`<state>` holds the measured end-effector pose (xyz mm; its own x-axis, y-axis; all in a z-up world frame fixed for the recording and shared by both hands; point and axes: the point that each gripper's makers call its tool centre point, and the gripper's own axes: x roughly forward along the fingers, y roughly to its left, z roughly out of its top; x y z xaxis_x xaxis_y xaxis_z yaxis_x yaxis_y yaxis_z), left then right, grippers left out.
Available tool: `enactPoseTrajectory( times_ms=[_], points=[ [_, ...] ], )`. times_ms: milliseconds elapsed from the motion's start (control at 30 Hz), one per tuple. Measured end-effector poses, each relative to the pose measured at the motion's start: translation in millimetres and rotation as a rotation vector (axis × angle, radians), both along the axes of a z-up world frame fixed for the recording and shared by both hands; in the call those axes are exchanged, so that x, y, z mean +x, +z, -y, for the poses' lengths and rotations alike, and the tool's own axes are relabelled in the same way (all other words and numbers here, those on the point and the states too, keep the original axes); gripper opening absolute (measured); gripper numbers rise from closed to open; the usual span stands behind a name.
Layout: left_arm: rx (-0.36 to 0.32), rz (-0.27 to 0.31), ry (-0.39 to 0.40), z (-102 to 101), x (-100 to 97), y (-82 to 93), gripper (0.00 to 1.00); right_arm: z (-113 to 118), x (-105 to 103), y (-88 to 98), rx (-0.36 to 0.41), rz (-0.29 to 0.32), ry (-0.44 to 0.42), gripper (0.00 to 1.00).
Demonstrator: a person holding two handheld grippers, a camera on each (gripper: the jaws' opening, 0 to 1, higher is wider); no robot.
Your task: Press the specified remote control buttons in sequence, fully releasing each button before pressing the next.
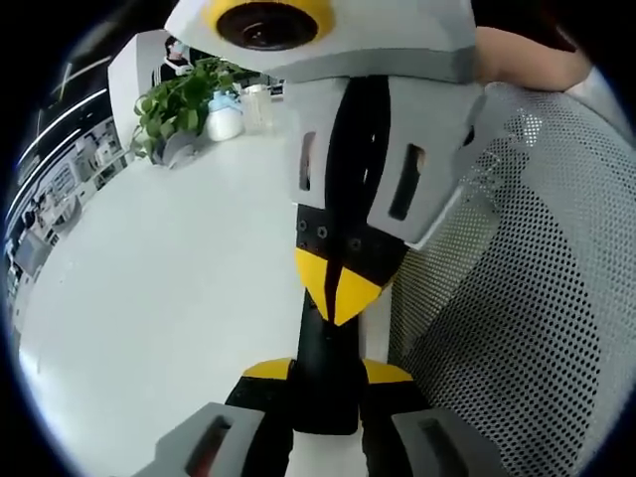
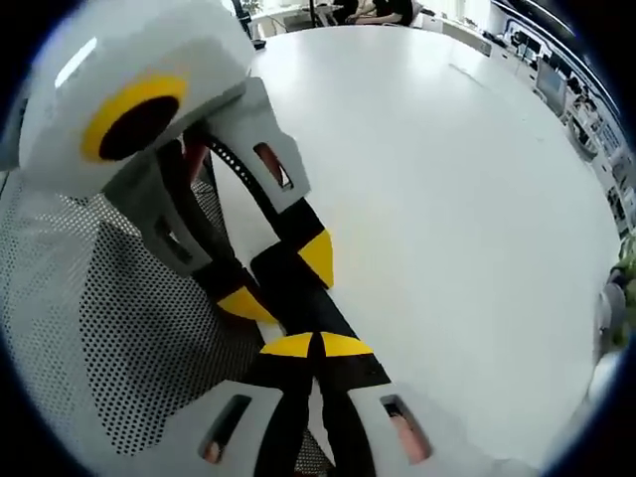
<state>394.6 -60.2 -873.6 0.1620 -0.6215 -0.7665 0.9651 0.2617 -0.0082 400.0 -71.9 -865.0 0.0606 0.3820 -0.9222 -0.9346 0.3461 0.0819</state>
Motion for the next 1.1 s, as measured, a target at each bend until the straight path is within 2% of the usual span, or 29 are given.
enactPoseTrajectory(
  times_ms=[133, 500, 567, 833, 1100],
  points=[
    [0.002, -0.001, 0.0, 0.2, 0.0, 0.4, 0.24, 0.5, -0.6, -0.1, 0.003, -0.011, 0.007, 0.0],
    [0.0, -0.005, 0.004, 0.3, 0.7, 0.1, 0.25, -0.1, -0.6, -0.9, 0.015, 0.007, 0.027, 0.0],
    [-0.001, -0.004, 0.004, 0.7, 0.7, 0.2, 0.25, -0.5, -0.8, -1.1, 0.014, 0.023, 0.054, 0.0],
    [-0.011, -0.002, 0.014, 0.4, 0.6, 0.7, 0.25, 0.7, 0.2, 0.6, 0.003, -0.014, -0.018, 0.0],
    [-0.011, -0.001, 0.012, 0.4, 0.4, 0.5, 0.25, -0.1, -1.6, -0.9, 0.003, 0.007, 0.015, 0.0]
  ],
)
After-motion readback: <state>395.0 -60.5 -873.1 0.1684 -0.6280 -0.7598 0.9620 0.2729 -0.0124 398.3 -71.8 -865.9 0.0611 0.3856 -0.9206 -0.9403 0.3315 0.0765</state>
